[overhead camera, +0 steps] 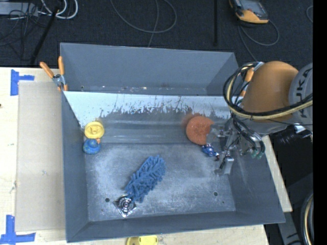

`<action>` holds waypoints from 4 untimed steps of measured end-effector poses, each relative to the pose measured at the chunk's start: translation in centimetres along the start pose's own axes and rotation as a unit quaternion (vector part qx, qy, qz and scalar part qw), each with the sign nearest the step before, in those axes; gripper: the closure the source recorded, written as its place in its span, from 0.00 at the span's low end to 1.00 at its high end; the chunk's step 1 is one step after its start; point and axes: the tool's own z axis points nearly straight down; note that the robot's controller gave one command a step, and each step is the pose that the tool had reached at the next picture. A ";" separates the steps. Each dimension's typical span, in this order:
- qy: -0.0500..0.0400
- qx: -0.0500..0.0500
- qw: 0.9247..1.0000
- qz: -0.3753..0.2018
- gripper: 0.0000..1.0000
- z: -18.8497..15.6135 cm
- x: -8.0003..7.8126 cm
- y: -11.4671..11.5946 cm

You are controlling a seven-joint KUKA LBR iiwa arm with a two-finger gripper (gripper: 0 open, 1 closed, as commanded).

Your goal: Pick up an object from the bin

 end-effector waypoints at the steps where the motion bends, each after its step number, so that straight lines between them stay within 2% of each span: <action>1: -0.001 0.000 1.000 0.000 0.00 -0.2 0.0 0.0; 2: -0.003 0.000 1.000 0.030 0.00 -2.9 -1.8 0.6; 3: -0.007 0.001 1.000 0.013 0.00 1.2 0.2 5.1; 4: -0.005 0.001 1.000 -0.011 0.00 6.5 -1.3 9.3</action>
Offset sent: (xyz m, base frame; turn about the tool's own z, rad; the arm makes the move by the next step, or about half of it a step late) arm 0.0351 0.0137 0.0551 0.1220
